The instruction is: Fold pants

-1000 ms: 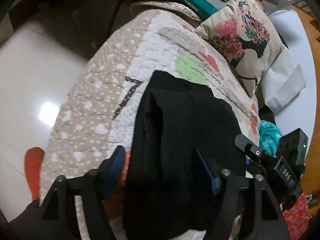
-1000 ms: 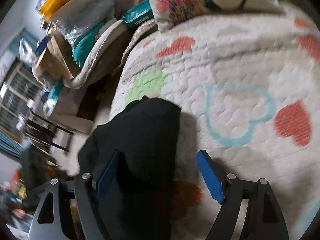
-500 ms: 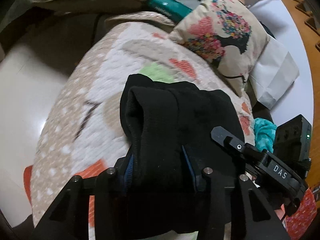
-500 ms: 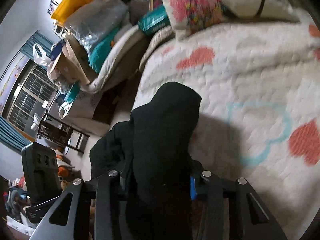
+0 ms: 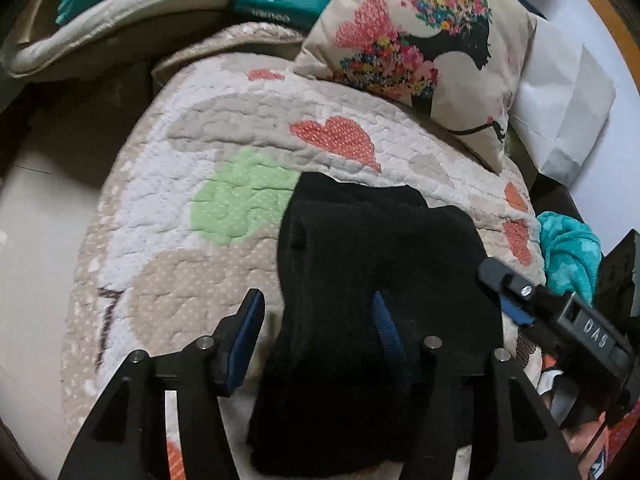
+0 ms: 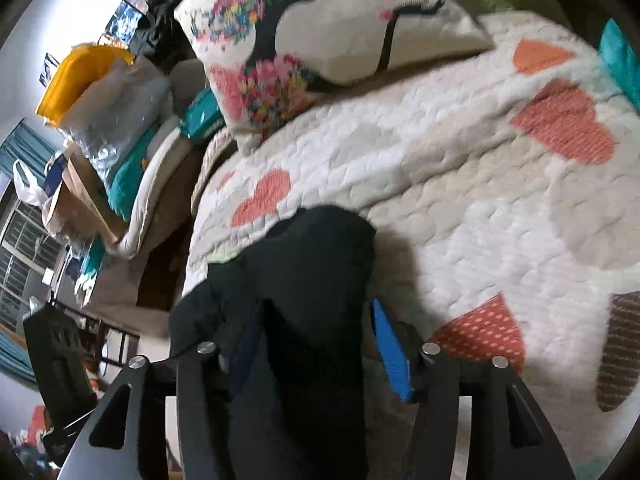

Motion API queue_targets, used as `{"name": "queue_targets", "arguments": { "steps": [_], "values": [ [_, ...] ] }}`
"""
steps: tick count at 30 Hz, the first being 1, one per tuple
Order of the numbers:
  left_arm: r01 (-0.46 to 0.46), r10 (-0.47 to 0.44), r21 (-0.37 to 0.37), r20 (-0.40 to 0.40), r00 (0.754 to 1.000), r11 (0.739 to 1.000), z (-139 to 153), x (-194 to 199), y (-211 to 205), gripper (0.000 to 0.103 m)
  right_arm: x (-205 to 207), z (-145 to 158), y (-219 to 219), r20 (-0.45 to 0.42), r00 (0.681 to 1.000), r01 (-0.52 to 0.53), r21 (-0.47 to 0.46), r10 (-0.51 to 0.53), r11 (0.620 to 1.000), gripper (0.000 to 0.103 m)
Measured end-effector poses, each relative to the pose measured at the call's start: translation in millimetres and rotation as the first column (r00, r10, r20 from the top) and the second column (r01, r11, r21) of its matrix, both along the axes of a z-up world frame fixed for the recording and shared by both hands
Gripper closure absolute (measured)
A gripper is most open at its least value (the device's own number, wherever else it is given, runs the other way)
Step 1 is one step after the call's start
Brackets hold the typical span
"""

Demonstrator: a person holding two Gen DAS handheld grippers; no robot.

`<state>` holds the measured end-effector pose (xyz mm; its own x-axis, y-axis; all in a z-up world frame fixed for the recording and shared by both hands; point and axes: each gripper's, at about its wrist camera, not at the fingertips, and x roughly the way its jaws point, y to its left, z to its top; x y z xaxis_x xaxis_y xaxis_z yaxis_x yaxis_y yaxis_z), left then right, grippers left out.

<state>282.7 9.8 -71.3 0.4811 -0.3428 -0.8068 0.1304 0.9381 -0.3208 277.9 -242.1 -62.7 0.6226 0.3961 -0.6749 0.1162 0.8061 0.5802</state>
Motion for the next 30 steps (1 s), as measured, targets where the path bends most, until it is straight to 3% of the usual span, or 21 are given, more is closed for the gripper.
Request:
{"name": "queue_targets", "arguments": {
  "steps": [4, 10, 13, 17, 22, 28, 30],
  "values": [
    [-0.012, 0.008, 0.065, 0.063, 0.998, 0.998, 21.3, -32.6, 8.9, 0.045, -16.1, 32.8, 6.1, 0.056, 0.998, 0.001, -0.088, 0.004, 0.996, 0.037],
    [-0.098, 0.077, 0.129, 0.161, 0.984, 0.987, 45.5, -94.4, 25.7, 0.039, -62.0, 67.6, 30.6, 0.071, 0.995, -0.06, -0.193, 0.075, 0.979, 0.032],
    [-0.13, 0.094, 0.155, 0.218, 0.971, 0.979, 57.7, -122.9, 28.7, 0.036, -97.9, 69.3, 39.4, 0.065, 0.994, -0.07, -0.217, 0.086, 0.974, 0.03],
    [-0.19, 0.135, 0.161, 0.299, 0.945, 0.969, 73.8, -160.1, 32.2, 0.025, -145.6, 59.2, 44.3, 0.054, 0.996, -0.052, -0.244, 0.067, 0.969, 0.028],
    [-0.283, 0.184, 0.189, 0.417, 0.89, 0.94, 95.3, -197.8, 34.7, 0.015, -174.2, 47.4, 47.5, 0.05, 0.998, -0.02, -0.252, 0.034, 0.967, 0.028],
    [-0.39, 0.231, 0.163, 0.583, 0.779, 0.906, 131.9, -235.2, 38.7, 0.0, -185.8, 55.7, 57.5, 0.095, 0.994, -0.028, -0.274, 0.056, 0.961, 0.027],
    [-0.408, 0.247, 0.146, 0.601, 0.76, 0.901, 137.1, -241.5, 39.9, 0.0, -188.5, 59.5, 61.8, 0.111, 0.991, -0.034, -0.29, 0.069, 0.956, 0.027]
  ]
}}
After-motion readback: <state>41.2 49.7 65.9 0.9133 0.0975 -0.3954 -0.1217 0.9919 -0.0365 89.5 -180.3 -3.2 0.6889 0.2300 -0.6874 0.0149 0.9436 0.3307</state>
